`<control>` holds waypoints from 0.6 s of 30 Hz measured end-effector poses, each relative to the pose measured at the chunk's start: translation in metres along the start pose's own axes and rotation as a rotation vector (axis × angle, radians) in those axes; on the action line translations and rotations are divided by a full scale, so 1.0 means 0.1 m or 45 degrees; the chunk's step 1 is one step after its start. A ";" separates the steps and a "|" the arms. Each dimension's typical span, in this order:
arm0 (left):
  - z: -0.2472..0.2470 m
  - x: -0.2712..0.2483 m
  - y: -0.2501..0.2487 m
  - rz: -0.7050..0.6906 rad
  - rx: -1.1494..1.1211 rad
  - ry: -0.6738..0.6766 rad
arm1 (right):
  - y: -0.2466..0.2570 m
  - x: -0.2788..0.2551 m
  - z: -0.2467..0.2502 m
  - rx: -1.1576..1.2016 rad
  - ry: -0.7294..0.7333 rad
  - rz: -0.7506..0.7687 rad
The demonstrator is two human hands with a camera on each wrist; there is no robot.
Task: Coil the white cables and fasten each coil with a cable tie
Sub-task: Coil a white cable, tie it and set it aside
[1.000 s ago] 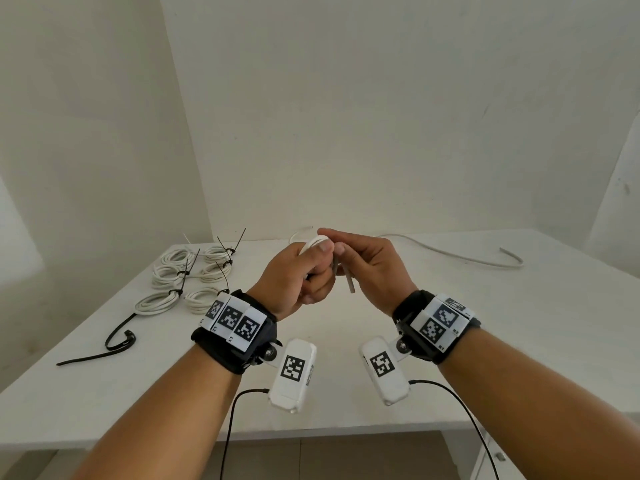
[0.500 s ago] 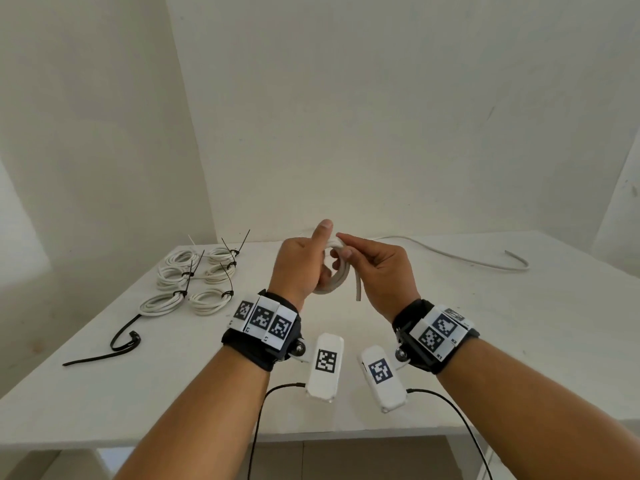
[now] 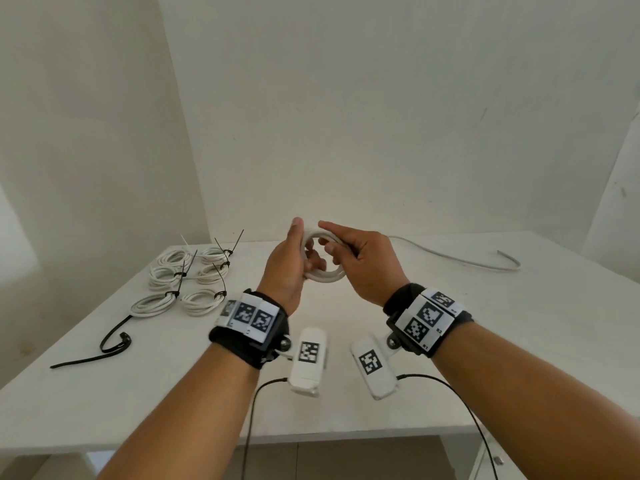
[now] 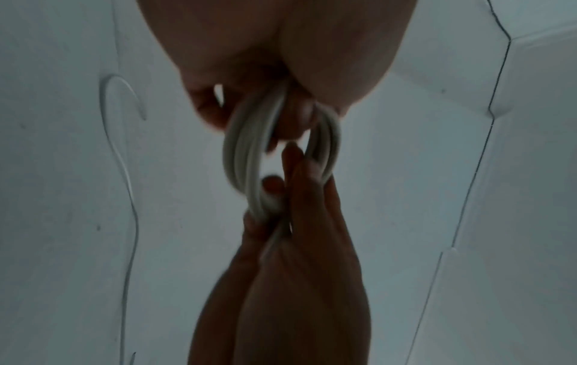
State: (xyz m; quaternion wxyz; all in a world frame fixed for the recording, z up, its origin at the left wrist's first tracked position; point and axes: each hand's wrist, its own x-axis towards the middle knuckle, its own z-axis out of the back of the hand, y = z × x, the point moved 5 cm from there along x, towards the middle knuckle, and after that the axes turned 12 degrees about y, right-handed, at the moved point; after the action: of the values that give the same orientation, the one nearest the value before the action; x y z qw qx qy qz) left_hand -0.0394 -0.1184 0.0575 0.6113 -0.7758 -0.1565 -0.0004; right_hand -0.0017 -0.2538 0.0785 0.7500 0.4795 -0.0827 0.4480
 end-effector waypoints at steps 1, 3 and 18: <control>0.02 0.00 0.01 0.069 -0.033 0.110 | 0.00 0.00 0.01 -0.060 0.063 0.007; 0.09 -0.02 -0.01 0.169 -0.072 0.222 | -0.01 0.00 -0.04 -0.186 0.198 0.041; 0.21 -0.15 -0.12 -0.174 -0.486 -0.327 | 0.22 0.15 -0.43 -0.372 0.196 -0.007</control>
State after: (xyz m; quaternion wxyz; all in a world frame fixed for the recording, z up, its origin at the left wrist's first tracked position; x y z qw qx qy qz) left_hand -0.0607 -0.0996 0.0603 0.4274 -0.8585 -0.2822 0.0272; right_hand -0.0224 -0.2081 0.0781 0.8171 0.3297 -0.0879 0.4647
